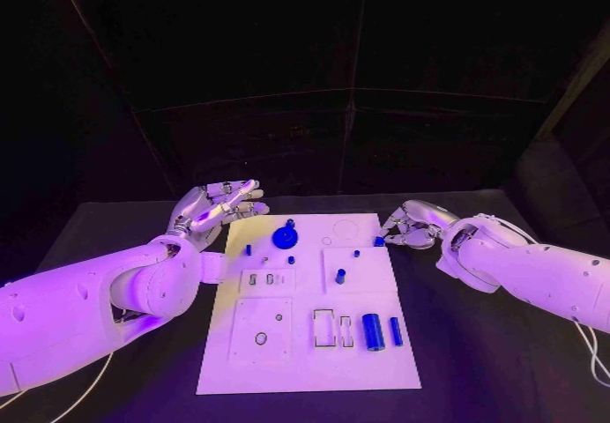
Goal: Assemble the parts on the task board
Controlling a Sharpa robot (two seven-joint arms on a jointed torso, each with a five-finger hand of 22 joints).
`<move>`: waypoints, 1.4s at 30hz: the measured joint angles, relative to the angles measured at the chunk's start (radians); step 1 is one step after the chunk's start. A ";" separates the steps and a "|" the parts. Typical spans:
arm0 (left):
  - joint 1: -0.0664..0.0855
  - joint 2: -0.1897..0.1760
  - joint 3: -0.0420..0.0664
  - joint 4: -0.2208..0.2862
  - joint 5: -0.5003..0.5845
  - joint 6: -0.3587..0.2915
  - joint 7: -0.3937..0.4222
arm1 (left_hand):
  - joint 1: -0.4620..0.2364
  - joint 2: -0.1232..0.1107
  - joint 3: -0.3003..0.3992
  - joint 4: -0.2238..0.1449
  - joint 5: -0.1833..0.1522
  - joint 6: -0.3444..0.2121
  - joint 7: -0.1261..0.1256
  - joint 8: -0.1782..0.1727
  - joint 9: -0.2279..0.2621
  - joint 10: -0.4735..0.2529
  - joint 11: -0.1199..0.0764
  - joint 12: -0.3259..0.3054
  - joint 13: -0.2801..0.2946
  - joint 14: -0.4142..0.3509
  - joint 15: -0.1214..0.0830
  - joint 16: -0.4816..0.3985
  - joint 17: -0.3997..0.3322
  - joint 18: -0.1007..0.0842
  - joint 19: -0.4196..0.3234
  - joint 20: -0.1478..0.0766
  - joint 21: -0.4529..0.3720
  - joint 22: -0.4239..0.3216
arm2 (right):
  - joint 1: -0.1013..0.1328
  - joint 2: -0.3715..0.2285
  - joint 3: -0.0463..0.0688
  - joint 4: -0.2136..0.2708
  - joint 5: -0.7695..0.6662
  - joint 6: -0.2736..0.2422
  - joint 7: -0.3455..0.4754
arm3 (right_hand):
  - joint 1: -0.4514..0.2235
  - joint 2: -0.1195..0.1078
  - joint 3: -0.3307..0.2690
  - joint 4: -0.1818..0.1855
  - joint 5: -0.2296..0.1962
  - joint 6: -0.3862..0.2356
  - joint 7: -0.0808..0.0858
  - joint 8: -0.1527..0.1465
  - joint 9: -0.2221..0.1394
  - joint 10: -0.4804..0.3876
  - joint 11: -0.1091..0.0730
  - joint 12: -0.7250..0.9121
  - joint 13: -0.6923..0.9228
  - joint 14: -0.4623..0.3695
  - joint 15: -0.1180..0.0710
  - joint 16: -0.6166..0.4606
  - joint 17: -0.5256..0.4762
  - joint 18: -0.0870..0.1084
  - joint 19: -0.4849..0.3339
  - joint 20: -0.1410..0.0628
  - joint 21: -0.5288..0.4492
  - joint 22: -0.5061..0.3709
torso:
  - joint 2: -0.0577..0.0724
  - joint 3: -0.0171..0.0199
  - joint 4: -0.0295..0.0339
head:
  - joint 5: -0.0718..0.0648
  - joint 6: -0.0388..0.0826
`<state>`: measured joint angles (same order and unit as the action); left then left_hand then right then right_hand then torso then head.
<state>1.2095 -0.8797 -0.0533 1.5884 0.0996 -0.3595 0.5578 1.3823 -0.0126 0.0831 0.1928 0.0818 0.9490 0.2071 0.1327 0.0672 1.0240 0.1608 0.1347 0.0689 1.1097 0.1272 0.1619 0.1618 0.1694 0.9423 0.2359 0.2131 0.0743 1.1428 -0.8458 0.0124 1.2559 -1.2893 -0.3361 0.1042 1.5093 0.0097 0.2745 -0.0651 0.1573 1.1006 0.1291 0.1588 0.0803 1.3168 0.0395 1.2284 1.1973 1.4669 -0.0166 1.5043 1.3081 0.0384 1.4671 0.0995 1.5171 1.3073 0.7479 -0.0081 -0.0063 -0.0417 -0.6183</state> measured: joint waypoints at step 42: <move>0.000 -0.001 0.000 -0.001 0.000 0.003 -0.003 | 0.005 0.005 0.003 -0.003 0.000 0.000 0.000 0.000 0.000 0.000 0.000 0.000 -0.001 0.004 -0.004 -0.004 0.001 0.000 0.003 -0.003 0.000 -0.001 | 0.000 0.034 0.000 0.029 -0.059 -0.090 -0.063 | -0.080 -0.024 0.014 0.003 -0.009 -0.007 -0.001 0.004 -0.006 0.004 0.003 -0.001 -0.002 -0.006 -0.005 0.004 0.000 0.000 0.000 -0.007 0.004 0.000 | 0.000 0.0003 -0.0017 | 0.005 -0.002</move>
<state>1.2095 -0.8808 -0.0534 1.5874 0.0996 -0.3567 0.5548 1.3869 -0.0080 0.0857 0.1902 0.0818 0.9489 0.2071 0.1327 0.0672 1.0239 0.1608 0.1347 0.0682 1.1133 0.1236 0.1579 0.1623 0.1693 0.9457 0.2325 0.2131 0.0736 1.1427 -0.8118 0.0127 1.2847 -1.3482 -0.4257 0.0408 1.4294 -0.0139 0.2884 -0.0624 0.1479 1.0933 0.1286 0.1625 0.0743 1.3206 0.0426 1.2271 1.1955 1.4613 -0.0220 1.5082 1.3076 0.0384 1.4671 0.0926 1.5211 1.3073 0.7476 -0.0078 -0.0081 -0.0372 -0.6206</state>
